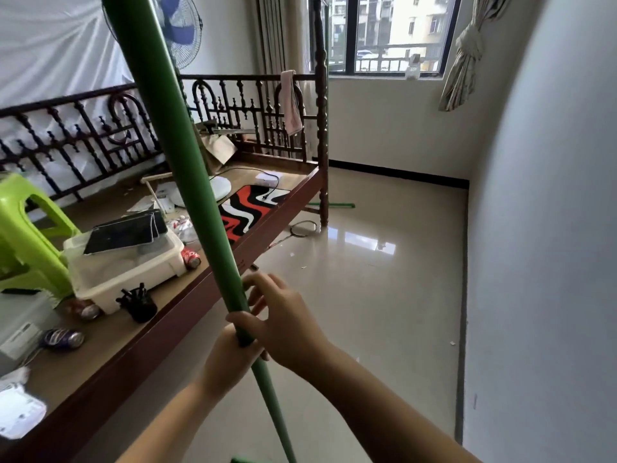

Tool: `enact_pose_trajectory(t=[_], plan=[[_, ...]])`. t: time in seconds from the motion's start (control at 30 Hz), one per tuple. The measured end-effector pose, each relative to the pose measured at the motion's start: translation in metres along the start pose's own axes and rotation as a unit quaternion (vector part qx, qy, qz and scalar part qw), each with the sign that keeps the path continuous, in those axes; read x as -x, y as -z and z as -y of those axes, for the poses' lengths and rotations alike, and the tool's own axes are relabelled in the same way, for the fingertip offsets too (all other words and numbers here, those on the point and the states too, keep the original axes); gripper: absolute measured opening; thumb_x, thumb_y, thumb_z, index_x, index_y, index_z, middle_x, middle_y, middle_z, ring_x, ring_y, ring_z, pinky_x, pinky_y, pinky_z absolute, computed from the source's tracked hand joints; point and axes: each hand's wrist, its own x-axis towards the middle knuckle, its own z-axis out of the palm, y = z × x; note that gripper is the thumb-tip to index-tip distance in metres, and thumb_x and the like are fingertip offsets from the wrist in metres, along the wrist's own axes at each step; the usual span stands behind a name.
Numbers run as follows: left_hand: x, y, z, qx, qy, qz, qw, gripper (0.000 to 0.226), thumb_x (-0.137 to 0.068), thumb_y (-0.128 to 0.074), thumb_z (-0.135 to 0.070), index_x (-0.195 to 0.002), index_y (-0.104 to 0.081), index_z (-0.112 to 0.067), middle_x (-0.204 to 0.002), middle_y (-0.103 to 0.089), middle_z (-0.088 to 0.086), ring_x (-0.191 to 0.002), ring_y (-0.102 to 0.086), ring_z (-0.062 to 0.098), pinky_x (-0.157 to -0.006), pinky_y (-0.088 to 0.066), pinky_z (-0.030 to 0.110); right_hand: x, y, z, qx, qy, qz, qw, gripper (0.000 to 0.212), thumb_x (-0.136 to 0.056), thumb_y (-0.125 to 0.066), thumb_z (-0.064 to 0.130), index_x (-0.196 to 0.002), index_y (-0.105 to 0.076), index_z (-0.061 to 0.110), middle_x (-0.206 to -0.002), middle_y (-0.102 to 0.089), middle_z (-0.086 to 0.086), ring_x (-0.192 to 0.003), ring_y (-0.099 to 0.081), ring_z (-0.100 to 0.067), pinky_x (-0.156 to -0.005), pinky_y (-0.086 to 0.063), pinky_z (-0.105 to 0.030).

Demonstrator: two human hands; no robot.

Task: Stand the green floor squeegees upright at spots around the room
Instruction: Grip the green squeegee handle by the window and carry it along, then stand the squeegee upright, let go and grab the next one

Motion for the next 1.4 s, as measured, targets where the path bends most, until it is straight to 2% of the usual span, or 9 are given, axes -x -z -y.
enact_pose_trajectory(t=[0.07, 0.17, 0.23, 0.43, 0.57, 0.73, 0.87, 1.13, 1.4], plan=[[-0.001, 0.000, 0.003, -0.004, -0.005, 0.005, 1.000, 0.040, -0.084, -0.058, 0.001, -0.075, -0.045, -0.036, -0.073, -0.052, -0.017, -0.064, -0.055, -0.024, -0.057, -0.049, 0.008, 0.001, 0.001, -0.001, -0.007, 0.001, 0.000, 1.000, 0.040, -0.080, -0.064, 0.030, -0.115, -0.049, 0.022, -0.107, -0.056, -0.003, -0.089, -0.057, -0.017, -0.081, -0.054, -0.037], [0.001, 0.000, 0.002, 0.023, -0.018, 0.033, 0.999, 0.008, -0.079, -0.063, -0.030, -0.076, -0.059, -0.024, -0.061, -0.067, -0.005, -0.061, -0.064, 0.002, -0.059, -0.048, 0.017, -0.001, 0.004, -0.005, -0.022, -0.002, 0.008, 1.000, 0.039, -0.080, -0.062, 0.031, -0.116, -0.049, 0.023, -0.106, -0.055, 0.000, -0.091, -0.058, -0.016, -0.079, -0.056, -0.038], [0.005, 0.001, 0.003, 0.047, -0.018, 0.020, 0.999, 0.022, -0.075, -0.069, -0.038, -0.077, -0.061, -0.018, -0.063, -0.067, -0.001, -0.058, -0.062, 0.008, -0.058, -0.048, 0.018, 0.001, 0.007, -0.011, -0.039, -0.008, 0.021, 0.999, 0.039, -0.081, -0.062, 0.031, -0.117, -0.048, 0.025, -0.104, -0.053, 0.006, -0.093, -0.058, -0.014, -0.080, -0.056, -0.036], [0.036, -0.016, 0.028, 0.081, 0.052, -0.012, 0.995, 0.027, -0.088, -0.054, -0.010, -0.109, -0.043, -0.022, -0.099, -0.057, -0.008, -0.082, -0.063, -0.001, -0.061, -0.045, 0.000, 0.055, 0.046, -0.080, -0.044, -0.148, -0.037, 0.987, 0.045, -0.078, -0.064, 0.036, -0.119, -0.045, 0.034, -0.097, -0.057, 0.011, -0.085, -0.060, -0.003, -0.075, -0.052, -0.020], [0.072, -0.039, 0.077, 0.051, 0.129, -0.030, 0.990, 0.022, -0.082, -0.059, 0.001, -0.094, -0.050, -0.015, -0.087, -0.059, 0.000, -0.094, -0.060, 0.028, -0.062, -0.042, -0.002, 0.128, 0.062, -0.129, -0.069, -0.269, -0.077, 0.958, 0.044, -0.076, -0.063, 0.040, -0.115, -0.045, 0.035, -0.099, -0.060, 0.003, -0.087, -0.058, 0.001, -0.069, -0.050, -0.012], [0.072, -0.083, 0.084, 0.053, 0.157, 0.108, 0.980, 0.018, -0.076, -0.064, -0.016, -0.087, -0.054, -0.027, -0.090, -0.065, 0.009, -0.074, -0.063, -0.006, -0.063, -0.045, 0.001, 0.203, 0.069, -0.159, -0.097, -0.383, -0.129, 0.910, 0.043, -0.073, -0.059, 0.044, -0.113, -0.044, 0.044, -0.104, -0.059, 0.009, -0.092, -0.057, 0.003, -0.071, -0.047, -0.007], [0.025, -0.129, 0.059, 0.067, 0.117, 0.130, 0.982, 0.023, -0.076, -0.058, -0.025, -0.097, -0.052, -0.030, -0.092, -0.065, 0.005, -0.085, -0.061, -0.004, -0.068, -0.046, 0.002, 0.223, 0.087, -0.188, -0.112, -0.437, -0.195, 0.871, 0.039, -0.081, -0.062, 0.020, -0.105, -0.045, 0.046, -0.105, -0.060, 0.007, -0.087, -0.058, 0.006, -0.066, -0.045, -0.004], [-0.107, -0.234, 0.004, 0.059, 0.081, 0.138, 0.985, 0.030, -0.063, -0.053, -0.052, -0.093, -0.050, -0.057, -0.096, -0.064, -0.021, -0.086, -0.063, 0.000, -0.071, -0.046, 0.002, 0.182, 0.205, -0.275, -0.088, -0.477, -0.287, 0.826, 0.038, -0.083, -0.059, 0.020, -0.118, -0.047, 0.031, -0.107, -0.059, 0.006, -0.089, -0.056, 0.010, -0.066, -0.044, -0.014], [-0.240, -0.316, -0.034, 0.053, 0.053, 0.172, 0.982, 0.043, -0.085, -0.057, -0.006, -0.096, -0.054, -0.047, -0.097, -0.063, -0.019, -0.090, -0.062, 0.000, -0.074, -0.046, 0.002, 0.107, 0.295, -0.367, -0.076, -0.488, -0.326, 0.806, 0.035, -0.083, -0.058, 0.017, -0.115, -0.048, 0.031, -0.107, -0.060, 0.004, -0.090, -0.058, 0.003, -0.071, -0.040, -0.017]])
